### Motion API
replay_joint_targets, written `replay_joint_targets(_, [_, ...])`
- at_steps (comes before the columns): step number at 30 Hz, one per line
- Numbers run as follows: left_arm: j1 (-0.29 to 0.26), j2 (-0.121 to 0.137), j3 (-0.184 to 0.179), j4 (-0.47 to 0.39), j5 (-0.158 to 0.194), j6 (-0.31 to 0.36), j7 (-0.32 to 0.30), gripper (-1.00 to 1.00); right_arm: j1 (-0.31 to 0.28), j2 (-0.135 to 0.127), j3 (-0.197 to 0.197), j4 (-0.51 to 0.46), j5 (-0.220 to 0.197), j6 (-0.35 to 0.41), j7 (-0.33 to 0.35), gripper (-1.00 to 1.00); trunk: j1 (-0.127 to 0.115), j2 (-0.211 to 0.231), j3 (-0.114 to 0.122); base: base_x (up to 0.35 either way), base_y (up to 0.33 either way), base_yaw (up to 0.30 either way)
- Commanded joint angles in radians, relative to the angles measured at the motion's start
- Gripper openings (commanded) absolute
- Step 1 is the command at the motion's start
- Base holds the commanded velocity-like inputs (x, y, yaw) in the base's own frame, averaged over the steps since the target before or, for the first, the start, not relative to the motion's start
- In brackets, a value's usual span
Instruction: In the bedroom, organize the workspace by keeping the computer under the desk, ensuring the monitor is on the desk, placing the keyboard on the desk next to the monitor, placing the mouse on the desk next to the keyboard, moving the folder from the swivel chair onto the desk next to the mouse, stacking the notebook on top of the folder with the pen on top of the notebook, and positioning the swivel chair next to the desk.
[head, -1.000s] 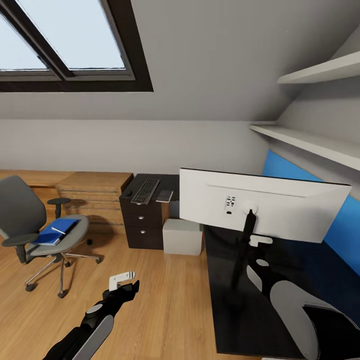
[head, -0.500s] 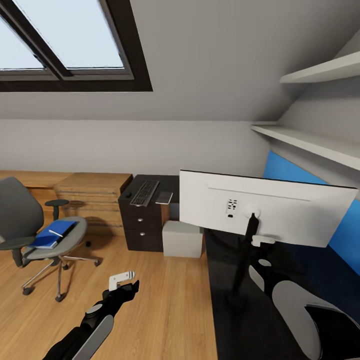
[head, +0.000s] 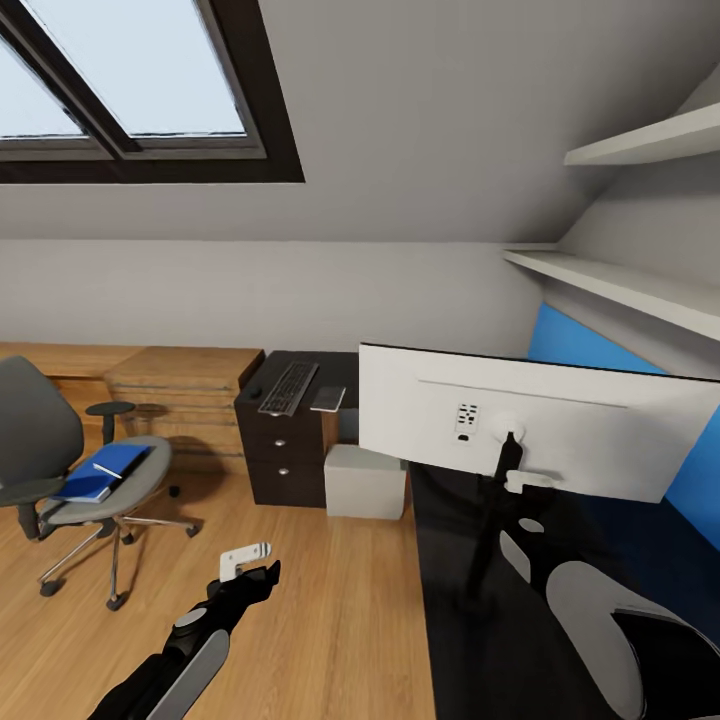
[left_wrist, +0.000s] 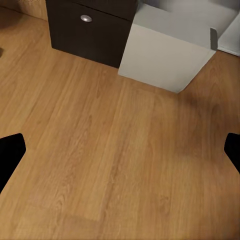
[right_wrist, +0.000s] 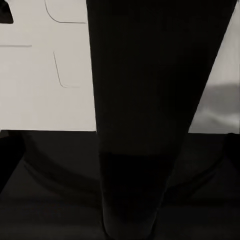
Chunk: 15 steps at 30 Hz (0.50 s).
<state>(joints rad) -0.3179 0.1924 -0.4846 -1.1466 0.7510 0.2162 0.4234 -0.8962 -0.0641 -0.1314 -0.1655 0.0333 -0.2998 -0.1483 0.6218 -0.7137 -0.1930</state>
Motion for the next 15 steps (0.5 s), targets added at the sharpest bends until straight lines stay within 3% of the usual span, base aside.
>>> replay_joint_targets(1, [-0.001, 0.001, -0.003, -0.002, 0.007, 0.002, 0.009, 1.0, -0.001, 0.0, -0.005, 0.001, 0.003, -0.004, 0.0, 1.0, 0.001, -0.001, -0.002, 0.186, 0.0, 0.0])
replay_joint_targets(12, [-0.001, 0.001, -0.004, 0.002, 0.007, 0.002, 0.009, 1.0, -0.001, -0.007, -0.005, 0.002, 0.004, -0.003, -0.001, 1.0, 0.001, -0.001, -0.002, 0.034, 0.0, 0.0])
replay_joint_targets(13, [-0.001, 0.001, -0.003, 0.002, 0.007, 0.002, 0.009, 1.0, -0.001, -0.008, -0.005, 0.003, 0.004, -0.001, -0.002, -1.0, 0.001, -0.001, -0.002, 0.003, 0.0, 0.0])
replay_joint_targets(15, [-0.001, 0.001, -0.004, 0.002, 0.007, 0.002, 0.009, 1.0, -0.001, -0.009, -0.005, 0.004, 0.003, 0.002, -0.002, -1.0, 0.001, -0.001, -0.002, 0.002, 0.0, 0.0])
